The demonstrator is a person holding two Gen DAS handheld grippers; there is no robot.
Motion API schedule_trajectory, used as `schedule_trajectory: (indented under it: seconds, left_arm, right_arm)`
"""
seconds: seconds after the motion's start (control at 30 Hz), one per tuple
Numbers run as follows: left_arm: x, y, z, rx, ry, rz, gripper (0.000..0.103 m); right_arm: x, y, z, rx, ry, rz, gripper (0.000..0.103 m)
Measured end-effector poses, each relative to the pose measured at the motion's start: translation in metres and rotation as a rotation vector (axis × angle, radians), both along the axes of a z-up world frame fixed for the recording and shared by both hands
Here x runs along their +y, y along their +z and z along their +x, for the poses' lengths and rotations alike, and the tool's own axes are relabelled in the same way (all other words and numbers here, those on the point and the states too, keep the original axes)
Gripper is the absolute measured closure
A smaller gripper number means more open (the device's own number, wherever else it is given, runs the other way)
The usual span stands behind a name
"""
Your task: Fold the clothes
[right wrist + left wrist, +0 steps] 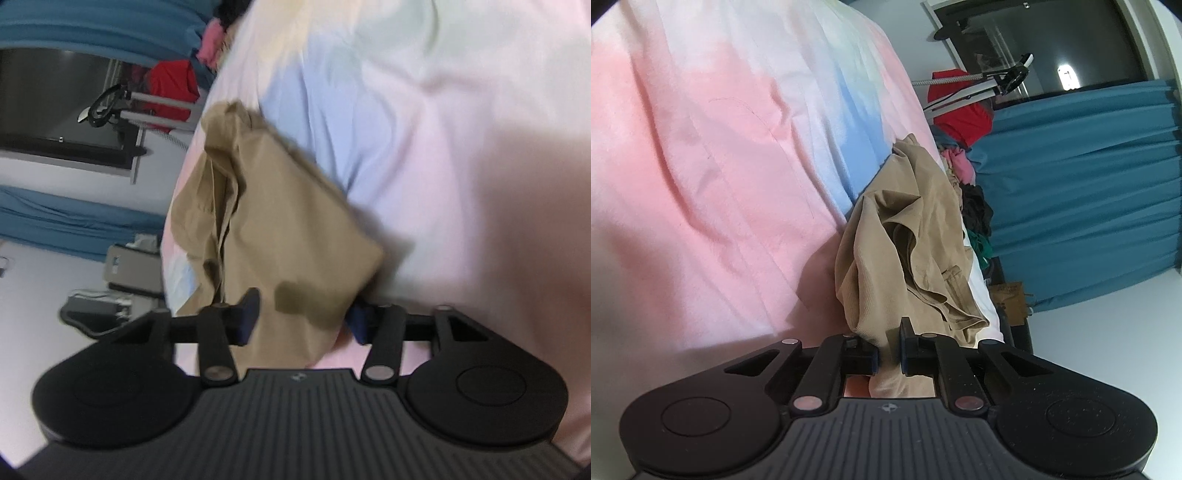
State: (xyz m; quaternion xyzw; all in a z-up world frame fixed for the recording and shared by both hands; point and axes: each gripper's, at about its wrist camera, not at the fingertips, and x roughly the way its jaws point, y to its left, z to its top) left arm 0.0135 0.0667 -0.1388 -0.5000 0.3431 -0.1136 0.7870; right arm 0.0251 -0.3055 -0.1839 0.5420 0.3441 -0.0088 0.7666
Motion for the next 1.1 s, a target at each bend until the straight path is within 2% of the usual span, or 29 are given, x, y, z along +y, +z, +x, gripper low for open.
schedule_trajectory:
  seconds: [0.03, 0.17, 0.3, 0.43, 0.53, 0.63, 0.73, 0.87, 0.97, 1.1]
  left_arm:
    - [0.000, 0.000, -0.001, -0.003, 0.001, -0.005, 0.093]
    - [-0.002, 0.011, 0.001, -0.049, 0.003, -0.013, 0.094]
    - [0.002, 0.042, -0.010, -0.132, -0.015, -0.038, 0.096]
    - [0.006, 0.087, -0.037, -0.246, -0.041, -0.003, 0.097]
    - [0.009, 0.109, -0.077, -0.289, -0.063, 0.026, 0.097]
    - [0.014, 0.111, -0.123, -0.277, -0.070, 0.002, 0.097]
    - [0.019, 0.107, -0.169, -0.231, -0.075, -0.032, 0.097]
    - [0.024, 0.108, -0.221, -0.205, -0.064, -0.039, 0.097]
    - [0.029, 0.107, -0.218, -0.196, -0.044, -0.081, 0.097]
    - [0.025, 0.115, -0.166, -0.211, -0.017, -0.076, 0.097]
  right_arm:
    - [-0.001, 0.003, 0.000, -0.013, -0.006, -0.028, 0.092]
    - [0.003, 0.021, 0.002, -0.120, 0.007, -0.083, 0.095]
    - [0.005, 0.052, -0.003, -0.219, 0.022, -0.113, 0.095]
    - [0.000, 0.082, -0.020, -0.284, 0.021, -0.129, 0.095]
    - [-0.003, 0.096, -0.047, -0.305, 0.056, -0.163, 0.095]
    - [-0.007, 0.103, -0.087, -0.328, 0.099, -0.158, 0.095]
    - [-0.011, 0.104, -0.130, -0.315, 0.132, -0.132, 0.095]
    - [-0.011, 0.110, -0.174, -0.296, 0.156, -0.124, 0.095]
    - [-0.010, 0.118, -0.177, -0.279, 0.162, -0.120, 0.095]
    - [-0.003, 0.127, -0.139, -0.289, 0.152, -0.126, 0.095]
